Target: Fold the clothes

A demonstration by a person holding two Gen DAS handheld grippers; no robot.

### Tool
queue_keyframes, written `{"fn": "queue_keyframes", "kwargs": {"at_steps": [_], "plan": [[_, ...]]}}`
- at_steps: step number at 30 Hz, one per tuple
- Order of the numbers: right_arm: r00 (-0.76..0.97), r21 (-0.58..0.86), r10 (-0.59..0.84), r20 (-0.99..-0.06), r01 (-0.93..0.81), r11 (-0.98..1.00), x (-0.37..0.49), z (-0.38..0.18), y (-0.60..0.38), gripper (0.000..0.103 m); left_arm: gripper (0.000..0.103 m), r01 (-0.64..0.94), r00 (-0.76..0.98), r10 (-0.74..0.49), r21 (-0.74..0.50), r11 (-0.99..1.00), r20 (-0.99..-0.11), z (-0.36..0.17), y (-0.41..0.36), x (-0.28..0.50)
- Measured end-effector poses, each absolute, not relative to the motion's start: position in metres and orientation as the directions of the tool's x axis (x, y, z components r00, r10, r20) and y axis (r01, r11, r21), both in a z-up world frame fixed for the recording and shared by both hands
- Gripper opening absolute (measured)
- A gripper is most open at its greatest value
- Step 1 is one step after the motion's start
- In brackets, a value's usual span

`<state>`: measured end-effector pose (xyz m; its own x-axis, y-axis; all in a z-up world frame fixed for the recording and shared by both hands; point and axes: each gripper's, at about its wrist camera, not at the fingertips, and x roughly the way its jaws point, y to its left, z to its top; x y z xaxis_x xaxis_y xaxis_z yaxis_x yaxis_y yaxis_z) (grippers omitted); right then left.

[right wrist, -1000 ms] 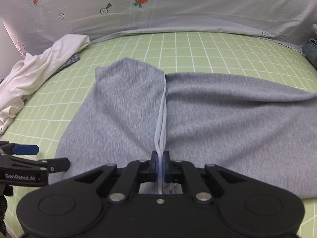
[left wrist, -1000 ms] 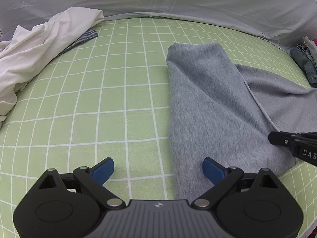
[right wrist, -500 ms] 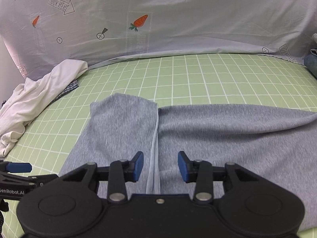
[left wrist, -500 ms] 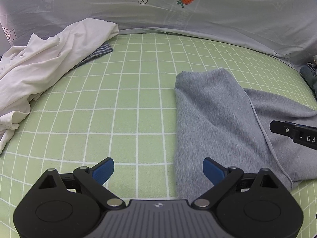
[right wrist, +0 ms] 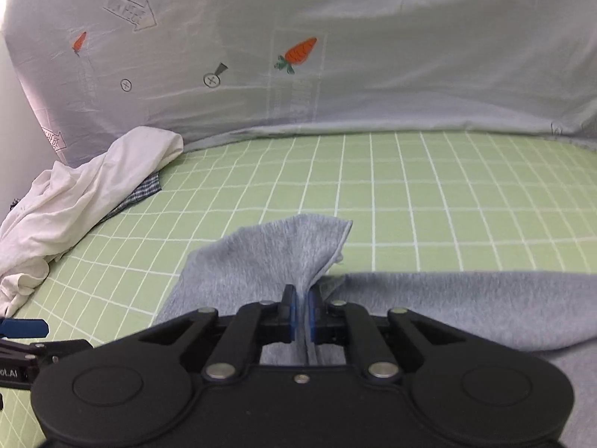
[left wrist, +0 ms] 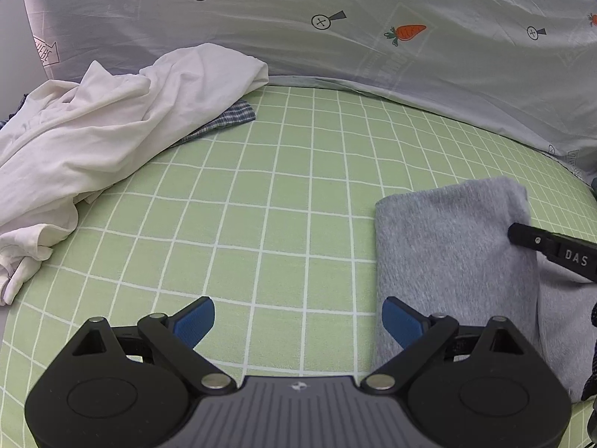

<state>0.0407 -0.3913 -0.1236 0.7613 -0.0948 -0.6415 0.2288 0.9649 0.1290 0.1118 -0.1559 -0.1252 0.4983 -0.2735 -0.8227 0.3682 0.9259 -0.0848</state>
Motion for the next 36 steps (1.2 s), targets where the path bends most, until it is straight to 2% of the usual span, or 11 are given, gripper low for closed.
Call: {"fn": "queue_keyframes", "kwargs": {"at_steps": [2,5,8,9,10,12,15,19,26,36], "plan": [[0.777,0.083,-0.142,-0.613,0.242,0.967,0.029,-0.110,-0.387,0.007,0.096,0.361,0.500,-0.264,-0.079,0.929,-0.825,-0.126,-0.156,0.113],[0.684,0.018,-0.192,-0.703,0.287,0.958,0.033,-0.131,-0.393,0.010,0.096,0.371,0.496,-0.264,-0.073,0.926,-0.827,-0.128,-0.161,0.111],[0.596,-0.011,-0.226,-0.770,0.342,0.940,0.029,-0.148,-0.401,0.026,0.096,0.403,0.494,-0.272,-0.060,0.913,-0.826,-0.125,-0.171,0.100],[0.603,0.012,-0.222,-0.766,0.358,0.934,0.022,-0.147,-0.403,0.043,0.096,0.418,0.496,-0.277,-0.053,0.907,-0.823,-0.123,-0.175,0.096],[0.611,0.022,-0.223,-0.759,0.367,0.930,0.014,-0.146,-0.405,0.066,0.096,0.433,0.497,-0.281,-0.046,0.900,-0.821,-0.122,-0.178,0.091],[0.628,0.022,-0.235,-0.742,0.373,0.928,-0.003,-0.143,-0.407,0.087,0.096,0.459,0.489,-0.290,-0.040,0.887,-0.823,-0.120,-0.187,0.081],[0.624,0.026,-0.221,-0.750,0.362,0.932,-0.028,-0.141,-0.415,0.103,0.096,0.487,0.451,-0.310,-0.060,0.871,-0.837,-0.123,-0.202,0.068],[0.615,0.029,-0.233,-0.753,0.385,0.922,-0.066,-0.136,-0.440,0.103,0.096,0.535,0.407,-0.343,-0.084,0.841,-0.847,-0.122,-0.227,0.046],[0.584,0.076,-0.348,-0.733,0.579,0.811,-0.142,-0.121,-0.522,0.103,0.096,0.583,0.403,-0.389,-0.095,0.807,-0.829,-0.107,-0.272,0.001],[0.465,0.119,-0.429,-0.774,0.773,0.623,-0.239,-0.136,-0.632,0.103,0.096,0.495,0.441,-0.337,-0.088,0.865,-0.832,-0.103,-0.316,-0.027]]}}
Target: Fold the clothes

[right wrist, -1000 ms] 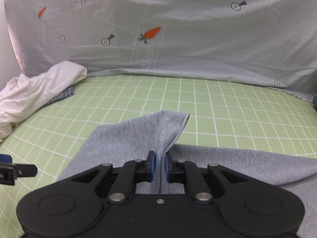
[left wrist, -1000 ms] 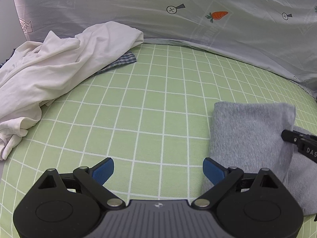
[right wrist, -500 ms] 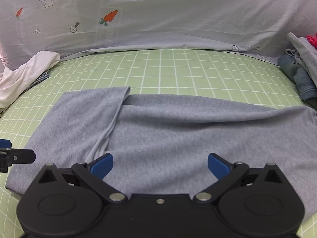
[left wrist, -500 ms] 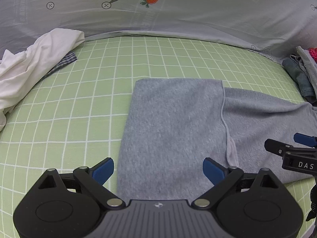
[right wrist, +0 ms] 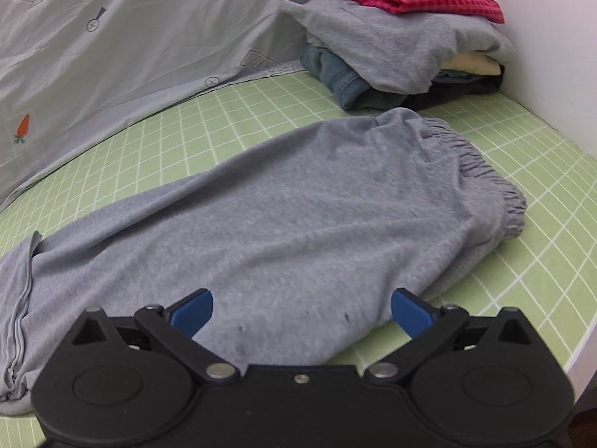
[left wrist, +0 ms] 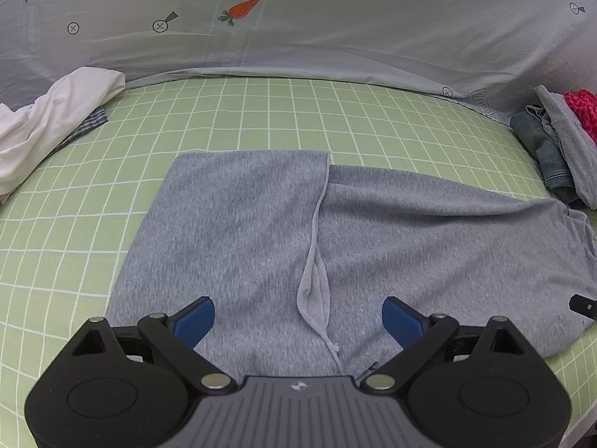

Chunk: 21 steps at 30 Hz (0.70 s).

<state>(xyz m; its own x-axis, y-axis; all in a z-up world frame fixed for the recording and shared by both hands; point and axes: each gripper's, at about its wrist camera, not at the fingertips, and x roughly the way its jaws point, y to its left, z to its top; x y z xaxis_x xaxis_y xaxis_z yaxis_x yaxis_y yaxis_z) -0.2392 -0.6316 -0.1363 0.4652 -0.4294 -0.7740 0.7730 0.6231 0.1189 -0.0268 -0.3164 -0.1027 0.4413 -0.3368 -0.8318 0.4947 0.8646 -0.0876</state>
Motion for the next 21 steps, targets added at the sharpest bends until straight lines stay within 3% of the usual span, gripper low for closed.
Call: {"fn": "queue_keyframes", "kwargs": {"at_steps": [13,21], "plan": [[0.381,0.221,-0.488,-0.785,0.909,0.353,-0.275,-0.169,-0.757,0.103,0.096,0.388,0.452,-0.268,-0.083,0.918,-0.851,-0.109,-0.363,-0.023],[0.366,0.168,-0.540,-0.758,0.909,0.381,-0.270,-0.174,-0.776,0.099,0.096,0.394,0.431,-0.217,-0.034,0.919,-0.876,-0.114,-0.365,-0.032]]}}
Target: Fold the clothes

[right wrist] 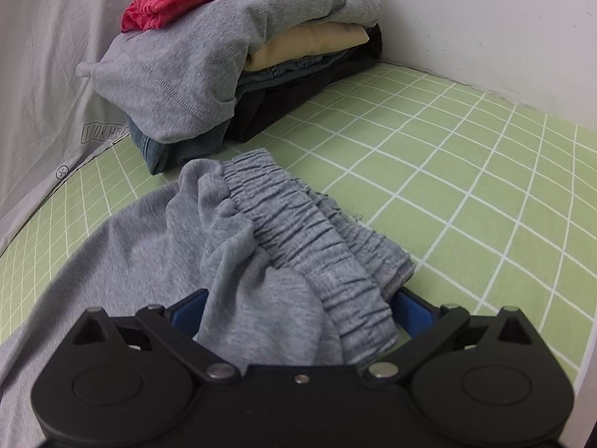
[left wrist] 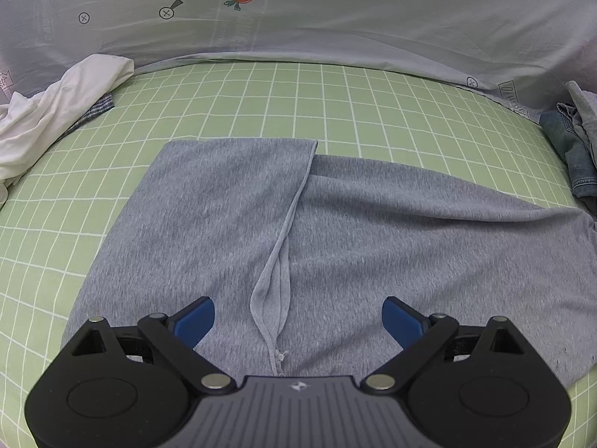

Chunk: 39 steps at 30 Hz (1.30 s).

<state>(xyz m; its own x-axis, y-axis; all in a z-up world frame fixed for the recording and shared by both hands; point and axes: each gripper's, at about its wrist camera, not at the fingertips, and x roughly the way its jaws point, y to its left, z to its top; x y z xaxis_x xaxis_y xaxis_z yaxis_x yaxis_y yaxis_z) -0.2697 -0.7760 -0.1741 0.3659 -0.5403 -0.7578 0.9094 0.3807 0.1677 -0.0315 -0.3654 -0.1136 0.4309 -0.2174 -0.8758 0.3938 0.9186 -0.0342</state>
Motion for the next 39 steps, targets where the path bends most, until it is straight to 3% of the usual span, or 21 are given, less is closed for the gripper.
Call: {"fn": "queue_keyframes", "kwargs": {"at_steps": [2,3,7,9,13,23,28,30,33,39], "plan": [[0.360,0.133,-0.544,-0.758,0.901,0.412,-0.266,-0.171,-0.775,0.079,0.096,0.389,0.423,-0.216,-0.039,0.921,-0.880,-0.115,-0.365,-0.030],[0.364,0.123,-0.544,-0.756,0.895,0.428,-0.265,-0.169,-0.774,0.060,0.096,0.389,0.422,-0.216,-0.040,0.921,-0.881,-0.116,-0.365,-0.030],[0.416,0.103,-0.572,-0.707,0.861,0.499,-0.255,-0.151,-0.757,0.034,0.096,0.412,0.416,-0.226,-0.040,0.911,-0.881,-0.118,-0.370,-0.029],[0.444,0.028,-0.608,-0.658,0.822,0.569,-0.239,-0.135,-0.740,0.031,0.096,0.427,0.410,-0.233,-0.040,0.903,-0.882,-0.119,-0.373,-0.029],[0.572,-0.022,-0.582,-0.579,0.702,0.712,-0.205,-0.107,-0.702,0.031,0.096,0.446,0.407,-0.242,-0.039,0.894,-0.881,-0.120,-0.375,-0.025],[0.753,-0.198,-0.360,-0.551,0.301,0.933,-0.135,-0.098,-0.595,0.031,0.096,0.409,0.411,-0.235,-0.052,0.911,-0.881,-0.124,-0.358,-0.021],[0.675,-0.134,-0.144,-0.724,0.067,0.989,-0.115,-0.133,-0.548,0.044,0.096,0.367,0.402,-0.226,-0.070,0.928,-0.887,-0.129,-0.343,-0.023],[0.661,-0.142,-0.118,-0.741,0.017,0.990,-0.119,-0.136,-0.533,0.046,0.096,0.352,0.416,-0.225,-0.072,0.933,-0.881,-0.127,-0.338,-0.024],[0.725,-0.145,-0.112,-0.680,0.016,0.989,-0.134,-0.117,-0.529,0.064,0.096,0.331,0.423,-0.221,-0.078,0.941,-0.878,-0.126,-0.332,-0.024],[0.773,-0.148,-0.318,-0.549,0.285,0.947,-0.149,-0.085,-0.563,0.062,0.096,0.329,0.404,-0.230,-0.095,0.940,-0.885,-0.130,-0.334,-0.019]]}}
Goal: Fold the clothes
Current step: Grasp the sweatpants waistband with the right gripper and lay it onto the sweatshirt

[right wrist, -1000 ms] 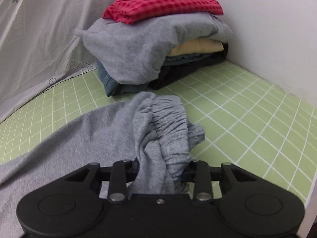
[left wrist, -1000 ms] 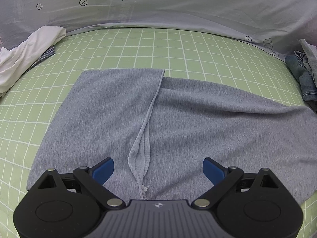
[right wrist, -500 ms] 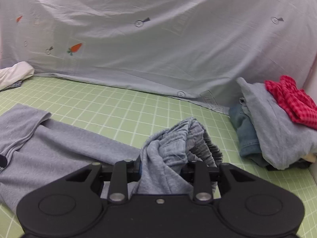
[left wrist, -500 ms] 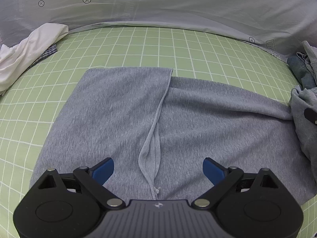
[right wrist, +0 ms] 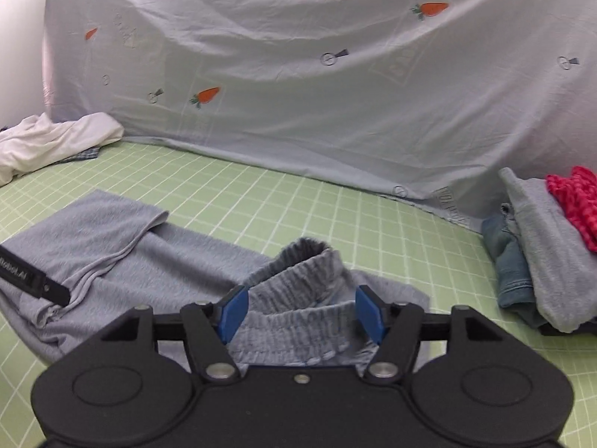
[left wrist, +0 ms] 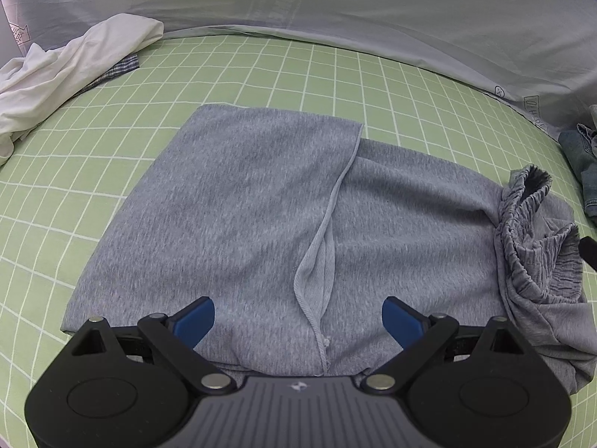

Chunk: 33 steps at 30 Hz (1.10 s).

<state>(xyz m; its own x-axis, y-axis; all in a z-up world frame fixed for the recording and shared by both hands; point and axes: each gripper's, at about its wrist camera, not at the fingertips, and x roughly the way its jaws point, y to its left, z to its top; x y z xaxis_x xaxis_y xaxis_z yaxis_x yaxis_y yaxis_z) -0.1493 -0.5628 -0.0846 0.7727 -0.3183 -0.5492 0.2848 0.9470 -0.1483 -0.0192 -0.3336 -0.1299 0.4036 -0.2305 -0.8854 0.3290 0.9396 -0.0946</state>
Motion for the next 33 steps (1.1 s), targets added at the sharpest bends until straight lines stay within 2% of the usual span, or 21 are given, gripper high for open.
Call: {"fn": "queue_keyframes", "kwargs": {"at_steps": [2,3,4,7,10,17,20,21,23,24,25,26,28,31,33], "plan": [[0.712,-0.119,-0.390,-0.584,0.401,0.908,-0.150,-0.090,-0.584,0.044,0.096,0.342,0.402,-0.234,-0.092,0.935,-0.885,-0.130,-0.337,-0.019],[0.673,-0.102,-0.417,-0.611,0.456,0.884,-0.150,-0.095,-0.595,0.029,0.096,0.349,0.401,-0.236,-0.090,0.933,-0.885,-0.130,-0.338,-0.019],[0.636,-0.086,-0.432,-0.639,0.499,0.862,-0.150,-0.101,-0.606,0.026,0.096,0.355,0.401,-0.237,-0.088,0.931,-0.885,-0.130,-0.339,-0.019],[0.569,-0.074,-0.425,-0.704,0.537,0.840,-0.149,-0.120,-0.620,0.025,0.096,0.370,0.402,-0.237,-0.080,0.926,-0.884,-0.130,-0.343,-0.020],[0.559,-0.056,-0.362,-0.746,0.489,0.870,-0.141,-0.132,-0.618,0.025,0.096,0.375,0.401,-0.234,-0.074,0.924,-0.886,-0.131,-0.344,-0.021],[0.694,-0.061,-0.109,-0.712,0.093,0.994,-0.111,-0.128,-0.552,0.025,0.096,0.349,0.410,-0.219,-0.070,0.934,-0.885,-0.130,-0.339,-0.020],[0.724,0.029,0.035,-0.688,-0.021,0.999,-0.108,-0.119,-0.537,0.031,0.096,0.330,0.419,-0.208,-0.065,0.942,-0.884,-0.129,-0.335,-0.020],[0.734,0.060,0.052,-0.677,-0.015,0.998,-0.110,-0.116,-0.538,0.031,0.096,0.324,0.423,-0.204,-0.064,0.944,-0.883,-0.128,-0.334,-0.021],[0.751,0.033,0.003,-0.661,0.025,0.999,-0.115,-0.109,-0.542,0.032,0.096,0.311,0.428,-0.197,-0.061,0.948,-0.882,-0.128,-0.331,-0.021],[0.753,0.005,-0.032,-0.657,0.047,0.999,-0.118,-0.107,-0.544,0.036,0.096,0.306,0.427,-0.196,-0.062,0.950,-0.883,-0.128,-0.330,-0.021],[0.752,-0.027,-0.069,-0.656,0.068,0.997,-0.120,-0.106,-0.545,0.045,0.096,0.302,0.424,-0.195,-0.065,0.951,-0.884,-0.129,-0.329,-0.021],[0.744,-0.038,-0.091,-0.662,0.087,0.995,-0.121,-0.107,-0.547,0.051,0.096,0.299,0.420,-0.195,-0.068,0.952,-0.886,-0.129,-0.329,-0.020],[0.713,-0.005,-0.085,-0.697,0.114,0.994,-0.118,-0.113,-0.553,0.067,0.096,0.299,0.413,-0.199,-0.074,0.951,-0.889,-0.131,-0.331,-0.020],[0.670,0.026,-0.038,-0.741,0.085,0.996,-0.111,-0.126,-0.549,0.077,0.096,0.320,0.414,-0.207,-0.071,0.945,-0.887,-0.131,-0.336,-0.020],[0.658,0.000,-0.035,-0.753,0.052,0.999,-0.105,-0.135,-0.540,0.079,0.096,0.336,0.417,-0.211,-0.065,0.940,-0.884,-0.130,-0.339,-0.021]]}}
